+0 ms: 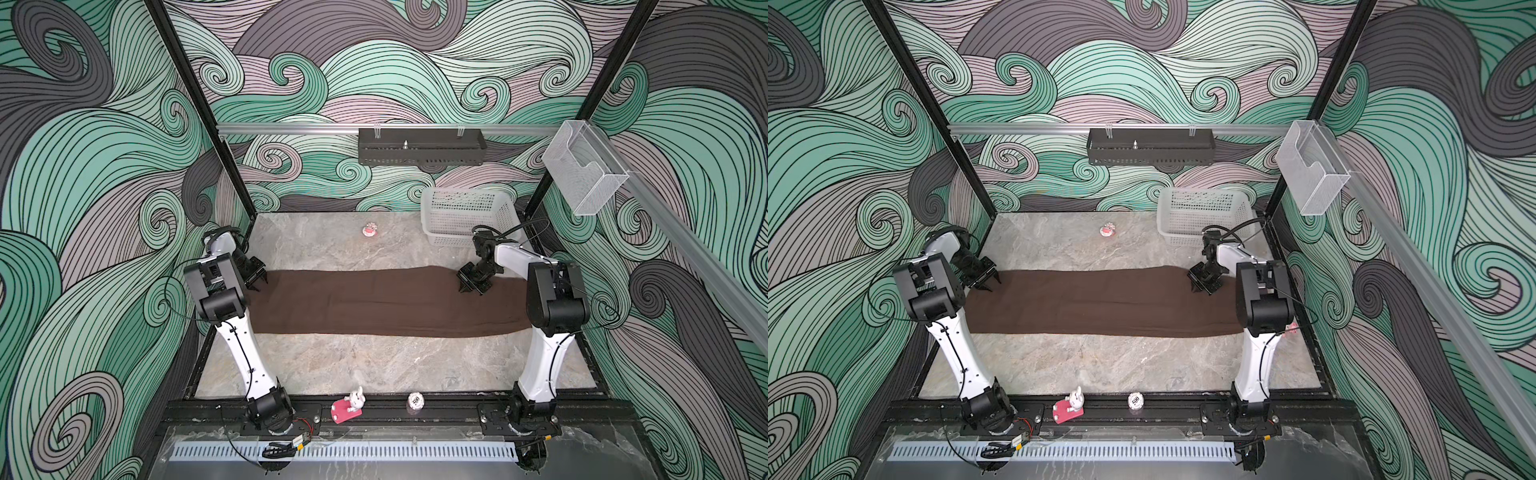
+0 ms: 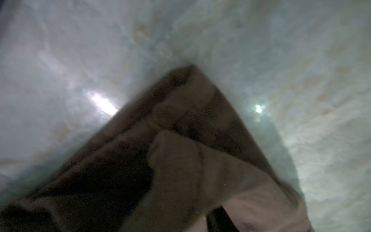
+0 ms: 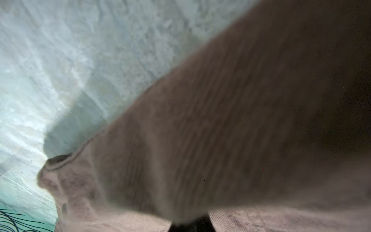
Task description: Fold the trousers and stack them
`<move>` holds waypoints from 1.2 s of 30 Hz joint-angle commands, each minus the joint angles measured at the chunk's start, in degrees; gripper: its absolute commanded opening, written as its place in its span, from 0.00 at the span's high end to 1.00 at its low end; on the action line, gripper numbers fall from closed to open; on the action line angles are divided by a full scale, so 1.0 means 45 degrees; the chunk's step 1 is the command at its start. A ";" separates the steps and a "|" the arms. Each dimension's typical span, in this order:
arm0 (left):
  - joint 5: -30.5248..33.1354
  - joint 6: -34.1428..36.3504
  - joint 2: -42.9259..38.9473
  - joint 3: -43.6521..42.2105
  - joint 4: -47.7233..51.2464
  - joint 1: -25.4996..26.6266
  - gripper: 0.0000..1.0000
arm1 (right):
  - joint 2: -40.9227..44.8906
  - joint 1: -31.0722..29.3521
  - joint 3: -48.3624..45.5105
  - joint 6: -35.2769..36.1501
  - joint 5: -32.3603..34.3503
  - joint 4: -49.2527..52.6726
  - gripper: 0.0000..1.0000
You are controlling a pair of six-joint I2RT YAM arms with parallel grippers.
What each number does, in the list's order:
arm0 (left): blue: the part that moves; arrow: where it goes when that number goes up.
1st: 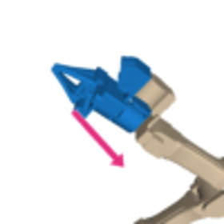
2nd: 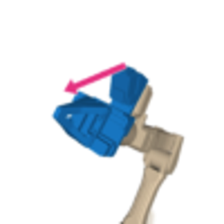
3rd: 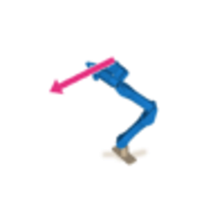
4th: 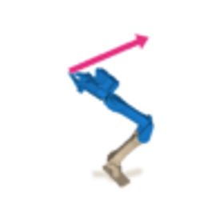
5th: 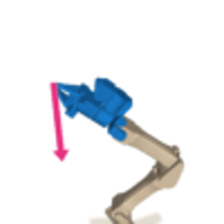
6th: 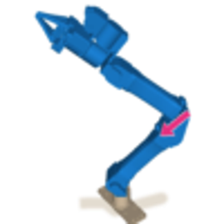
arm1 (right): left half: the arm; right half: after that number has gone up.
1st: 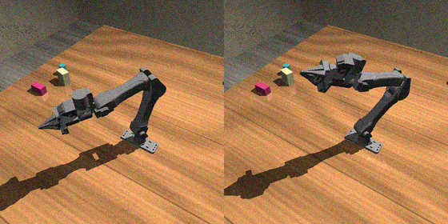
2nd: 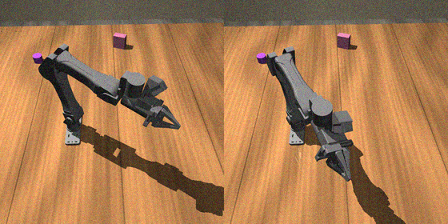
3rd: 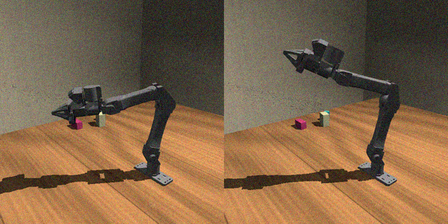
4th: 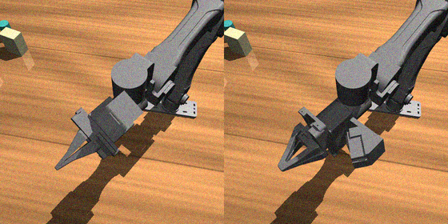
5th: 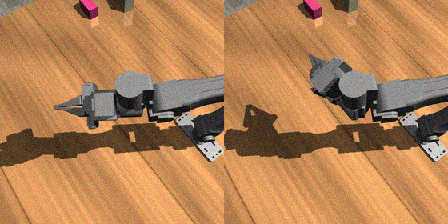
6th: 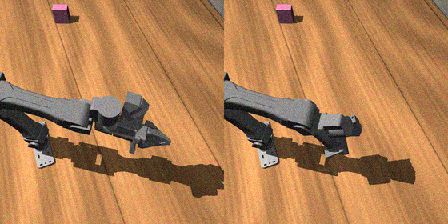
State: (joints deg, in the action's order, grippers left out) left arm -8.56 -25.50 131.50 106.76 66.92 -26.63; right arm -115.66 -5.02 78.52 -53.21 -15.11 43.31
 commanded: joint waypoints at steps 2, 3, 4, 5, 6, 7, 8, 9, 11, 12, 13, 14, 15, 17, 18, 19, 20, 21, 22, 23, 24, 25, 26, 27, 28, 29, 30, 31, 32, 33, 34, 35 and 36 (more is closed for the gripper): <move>0.2322 -0.0026 0.0472 0.0552 0.1451 -0.0734 0.61 | -0.0723 0.0459 -0.0207 -0.0279 0.1755 0.1029 0.97; 0.2532 -0.0035 0.0511 0.0567 0.1528 -0.0844 0.61 | -0.0737 0.0521 -0.0143 -0.0224 0.1877 0.1236 0.97; 0.2701 -0.0081 0.0521 0.0591 0.1556 -0.1002 0.61 | -0.0813 0.0601 -0.0031 -0.0092 0.1984 0.1414 0.96; 0.2830 -0.0093 0.0526 0.0597 0.1589 -0.1120 0.61 | -0.0915 0.0657 0.0187 0.0102 0.2217 0.1761 0.97; 0.2887 -0.0071 0.0557 0.0628 0.1596 -0.1202 0.60 | -0.1054 0.0740 0.0422 0.0231 0.2364 0.2132 0.97; 0.2860 -0.0008 0.0595 0.0683 0.1635 -0.1266 0.60 | -0.1176 0.0839 0.0680 0.0407 0.2330 0.2418 0.97; 0.2758 0.0097 0.0637 0.0716 0.1673 -0.1263 0.58 | -0.1240 0.0888 0.0800 0.0571 0.2230 0.2521 0.96; 0.2601 0.0209 0.0703 0.0774 0.1754 -0.1269 0.57 | -0.1260 0.0904 0.0893 0.0711 0.2215 0.2595 0.96; 0.1962 0.0567 0.0573 0.0680 0.1653 -0.1269 0.52 | -0.1336 0.0898 0.1044 0.0959 0.1841 0.2601 0.96; 0.1713 0.0680 0.0375 0.0565 0.1505 -0.1269 0.50 | -0.1352 0.0870 0.1133 0.1048 0.1532 0.2588 0.96; 0.1389 0.0844 0.0067 0.0409 0.1318 -0.1269 0.47 | -0.1315 0.0807 0.1246 0.1111 0.1209 0.2612 0.96; 0.1081 0.0995 -0.0264 0.0261 0.1112 -0.1259 0.44 | -0.1199 0.0709 0.1335 0.1140 0.1038 0.2624 0.95; 0.0858 0.1130 -0.0603 0.0147 0.0924 -0.1264 0.42 | -0.1040 0.0572 0.1457 0.1193 0.0938 0.2621 0.94; 0.0457 0.1405 -0.1353 -0.0008 0.0512 -0.1257 0.38 | -0.0683 0.0198 0.1803 0.1378 0.0887 0.2633 0.93; 0.0355 0.1506 -0.1635 -0.0058 0.0366 -0.1259 0.36 | -0.0548 0.0061 0.1926 0.1423 0.0823 0.2622 0.91; 0.0320 0.1614 -0.1894 -0.0082 0.0175 -0.1264 0.36 | -0.0441 -0.0097 0.2035 0.1452 0.0717 0.2639 0.89; 0.0337 0.1741 -0.2084 -0.0082 0.0033 -0.1269 0.34 | -0.0348 -0.0229 0.2117 0.1472 0.0523 0.2606 0.88; 0.0373 0.1825 -0.2164 -0.0023 -0.0014 -0.1256 0.33 | -0.0286 -0.0340 0.2138 0.1473 0.0403 0.2522 0.86; 0.0426 0.1961 -0.2227 -0.0004 -0.0110 -0.1269 0.33 | -0.0228 -0.0487 0.2121 0.1483 0.0253 0.2425 0.85; 0.0436 0.2150 -0.2251 -0.0013 -0.0177 -0.1262 0.32 | -0.0215 -0.0632 0.2102 0.1521 0.0101 0.2337 0.84; 0.0422 0.2312 -0.2245 0.0001 -0.0201 -0.1252 0.31 | -0.0216 -0.0760 0.2103 0.1579 -0.0018 0.2292 0.83; 0.0501 0.2458 -0.2200 0.0006 -0.0185 -0.1246 0.31 | -0.0219 -0.0897 0.2085 0.1609 -0.0161 0.2206 0.82; 0.0614 0.2641 -0.2177 -0.0004 -0.0163 -0.1247 0.27 | -0.0273 -0.1044 0.2049 0.1629 -0.0295 0.2131 0.81; 0.0682 0.2836 -0.2173 -0.0059 -0.0182 -0.1235 0.25 | -0.0283 -0.1166 0.2038 0.1639 -0.0429 0.2073 0.81; 0.0715 0.3112 -0.2187 -0.0151 -0.0264 -0.1225 0.21 | -0.0328 -0.1304 0.2043 0.1649 -0.0550 0.2025 0.80; 0.0763 0.3368 -0.2201 -0.0258 -0.0371 -0.1228 0.10 | -0.0368 -0.1444 0.2083 0.1682 -0.0613 0.1997 0.79; 0.0777 0.3566 -0.2206 -0.0375 -0.0495 -0.1219 0.05 | -0.0401 -0.1545 0.2118 0.1702 -0.0635 0.2000 0.78; 0.0796 0.3749 -0.2193 -0.0505 -0.0694 -0.1211 0.05 | -0.0431 -0.1676 0.2140 0.1707 -0.0684 0.2007 0.77; 0.0792 0.3920 -0.2173 -0.0673 -0.0892 -0.1212 0.05 | -0.0458 -0.1780 0.2141 0.1690 -0.0718 0.1993 0.76; 0.0770 0.4029 -0.2136 -0.0814 -0.1103 -0.1203 0.05 | -0.0481 -0.1863 0.2141 0.1670 -0.0738 0.1983 0.75; 0.0720 0.4147 -0.2052 -0.0924 -0.1305 -0.1195 0.05 | -0.0483 -0.1946 0.2122 0.1649 -0.0753 0.1981 0.74; 0.0639 0.4302 -0.1961 -0.1006 -0.1489 -0.1198 0.05 | -0.0509 -0.2033 0.2102 0.1629 -0.0762 0.1980 0.73; 0.0565 0.4438 -0.1888 -0.1065 -0.1599 -0.1165 0.05 | -0.0527 -0.2101 0.2068 0.1611 -0.0779 0.1992 0.73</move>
State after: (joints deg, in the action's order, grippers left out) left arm -5.82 -9.04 122.15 102.43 62.57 -31.75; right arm -118.21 -13.74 87.20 -46.22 -17.80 51.90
